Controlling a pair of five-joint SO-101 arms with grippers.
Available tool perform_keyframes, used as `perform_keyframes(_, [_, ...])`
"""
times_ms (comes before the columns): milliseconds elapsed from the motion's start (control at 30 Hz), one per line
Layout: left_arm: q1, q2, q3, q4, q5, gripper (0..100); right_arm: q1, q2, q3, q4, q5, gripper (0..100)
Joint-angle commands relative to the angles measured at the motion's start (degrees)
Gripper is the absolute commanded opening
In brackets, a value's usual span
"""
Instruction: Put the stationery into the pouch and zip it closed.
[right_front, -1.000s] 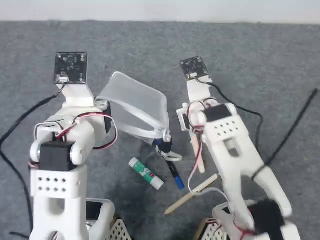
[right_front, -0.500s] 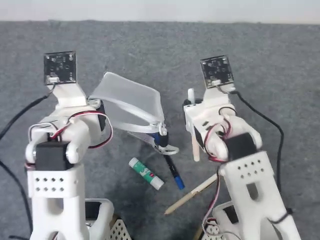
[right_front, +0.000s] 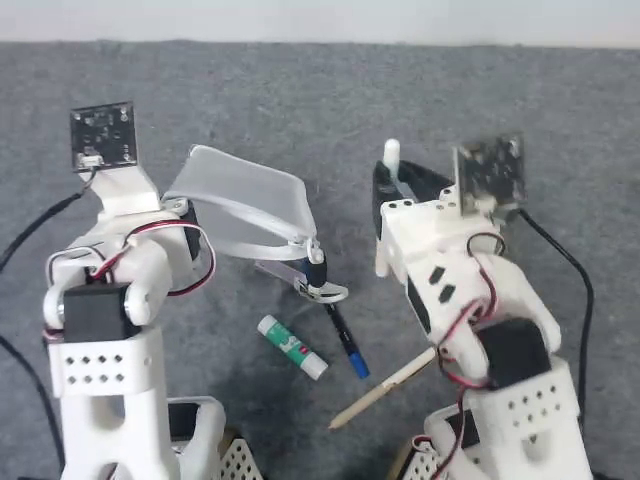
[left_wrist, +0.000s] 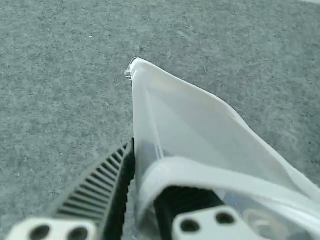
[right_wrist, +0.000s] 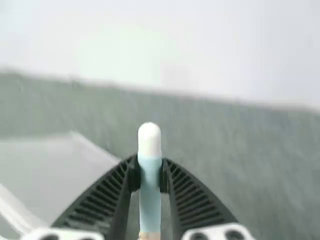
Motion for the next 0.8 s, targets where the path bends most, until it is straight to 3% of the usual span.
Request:
perform_keyframes(0, [-0.26,0.09,0.92,-2.55,0.7,1,-4.18,-4.09,-0.53,-3.74,-0.18,0.7])
perform_keyframes(233, [-0.35,0.0,4.88,-5.27,0.53,1,-9.27,-6.55,-0.53,-8.22,0.09,0.6])
perform_keyframes(433, [-3.78,0.0,6.37,-7.21,0.53,1,-13.41,-10.51,-0.53,-14.29,9.67,0.6])
perform_keyframes(767, [-3.78,0.0,6.46,-7.03,0.53,1,-21.05,-11.91,-0.7,-23.52,9.85,0.6])
